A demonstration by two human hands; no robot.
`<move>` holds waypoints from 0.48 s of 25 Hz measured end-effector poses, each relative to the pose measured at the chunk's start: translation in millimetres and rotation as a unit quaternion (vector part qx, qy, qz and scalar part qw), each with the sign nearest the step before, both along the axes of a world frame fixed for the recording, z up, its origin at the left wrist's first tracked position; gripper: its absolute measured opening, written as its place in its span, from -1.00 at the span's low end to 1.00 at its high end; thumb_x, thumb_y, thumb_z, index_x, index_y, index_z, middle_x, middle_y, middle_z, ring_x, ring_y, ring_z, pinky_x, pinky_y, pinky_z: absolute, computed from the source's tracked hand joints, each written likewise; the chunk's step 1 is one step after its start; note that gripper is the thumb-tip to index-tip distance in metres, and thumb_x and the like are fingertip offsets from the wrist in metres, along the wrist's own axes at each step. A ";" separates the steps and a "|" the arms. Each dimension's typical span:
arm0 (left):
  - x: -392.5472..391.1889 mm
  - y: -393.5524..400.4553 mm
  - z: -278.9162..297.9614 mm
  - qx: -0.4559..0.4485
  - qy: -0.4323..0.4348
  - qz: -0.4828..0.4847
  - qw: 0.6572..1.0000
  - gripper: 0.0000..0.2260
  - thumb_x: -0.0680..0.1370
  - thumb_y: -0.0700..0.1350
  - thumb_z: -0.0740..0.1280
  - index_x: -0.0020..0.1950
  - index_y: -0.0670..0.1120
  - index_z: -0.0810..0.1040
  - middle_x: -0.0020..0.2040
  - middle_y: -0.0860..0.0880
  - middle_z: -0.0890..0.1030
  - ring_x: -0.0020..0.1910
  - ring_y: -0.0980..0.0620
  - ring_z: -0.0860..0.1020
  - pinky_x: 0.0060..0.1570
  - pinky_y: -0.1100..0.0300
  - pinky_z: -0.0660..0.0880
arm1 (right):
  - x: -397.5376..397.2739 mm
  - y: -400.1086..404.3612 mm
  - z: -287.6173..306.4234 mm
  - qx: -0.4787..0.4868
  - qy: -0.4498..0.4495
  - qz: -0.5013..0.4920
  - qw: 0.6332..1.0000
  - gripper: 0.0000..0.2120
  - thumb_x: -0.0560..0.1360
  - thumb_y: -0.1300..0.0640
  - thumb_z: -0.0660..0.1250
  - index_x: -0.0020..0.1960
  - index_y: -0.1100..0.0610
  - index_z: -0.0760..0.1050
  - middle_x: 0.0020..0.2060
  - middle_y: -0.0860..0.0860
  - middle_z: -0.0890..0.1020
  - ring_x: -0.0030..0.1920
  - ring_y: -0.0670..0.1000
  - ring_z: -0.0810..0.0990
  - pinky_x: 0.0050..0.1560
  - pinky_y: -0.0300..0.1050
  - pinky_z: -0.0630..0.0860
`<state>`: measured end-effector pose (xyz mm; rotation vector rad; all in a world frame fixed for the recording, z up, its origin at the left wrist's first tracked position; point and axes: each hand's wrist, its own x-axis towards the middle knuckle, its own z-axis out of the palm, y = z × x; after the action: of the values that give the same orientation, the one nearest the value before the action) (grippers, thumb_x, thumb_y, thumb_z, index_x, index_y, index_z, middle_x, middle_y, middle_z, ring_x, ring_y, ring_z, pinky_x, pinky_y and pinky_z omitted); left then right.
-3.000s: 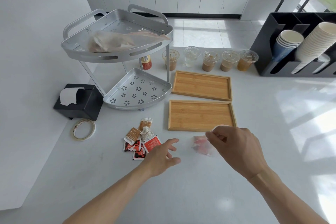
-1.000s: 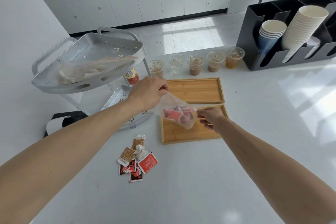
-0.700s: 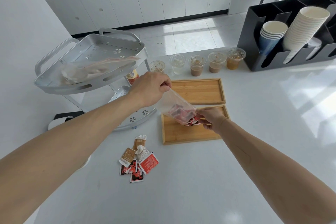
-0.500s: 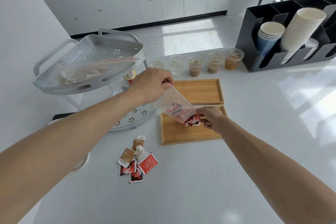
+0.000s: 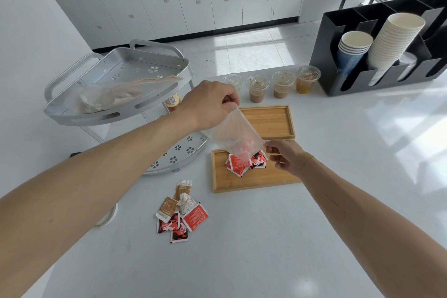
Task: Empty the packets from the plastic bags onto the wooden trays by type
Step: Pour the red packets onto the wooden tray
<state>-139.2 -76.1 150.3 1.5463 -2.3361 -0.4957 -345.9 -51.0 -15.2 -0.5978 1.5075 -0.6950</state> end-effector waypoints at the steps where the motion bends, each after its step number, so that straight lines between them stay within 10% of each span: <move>1: -0.9 0.3 -1.7 0.000 0.000 -0.004 1.000 -0.90 0.53 -0.12 0.34 -0.04 -0.02 0.66 -0.07 0.06 0.67 -0.02 0.03 0.60 0.05 -0.03 0.56 | -1.3 1.6 -0.4 0.002 0.000 -0.002 1.000 -0.94 0.52 0.18 0.33 -0.10 0.13 0.56 -0.36 -0.02 0.54 -0.41 -0.06 0.44 -0.41 -0.20 0.28; 7: 4.7 2.7 -2.8 -0.002 0.029 0.020 0.999 -0.91 0.53 -0.13 0.34 -0.07 0.00 0.64 -0.12 0.05 0.66 -0.07 0.04 0.59 0.05 0.03 0.56 | -4.4 5.9 2.4 -0.005 -0.017 -0.017 1.000 -0.95 0.51 0.16 0.34 -0.08 0.13 0.55 -0.30 -0.01 0.56 -0.36 -0.05 0.47 -0.38 -0.19 0.32; 12: 33.2 22.7 -20.9 0.032 0.135 0.118 0.983 -0.90 0.56 -0.19 0.32 -0.04 -0.06 0.63 -0.27 0.15 0.54 -0.18 0.04 0.54 -0.06 0.09 0.57 | -2.8 10.6 8.5 -0.070 -0.079 -0.009 0.994 -0.76 0.50 -0.04 0.37 0.04 0.10 0.55 0.04 0.00 0.60 0.06 0.05 0.53 -0.03 -0.04 0.46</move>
<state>-106.0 -53.4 129.3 1.6437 -1.9247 -0.6800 -348.7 -40.4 -6.6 -0.6202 1.3257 -0.8483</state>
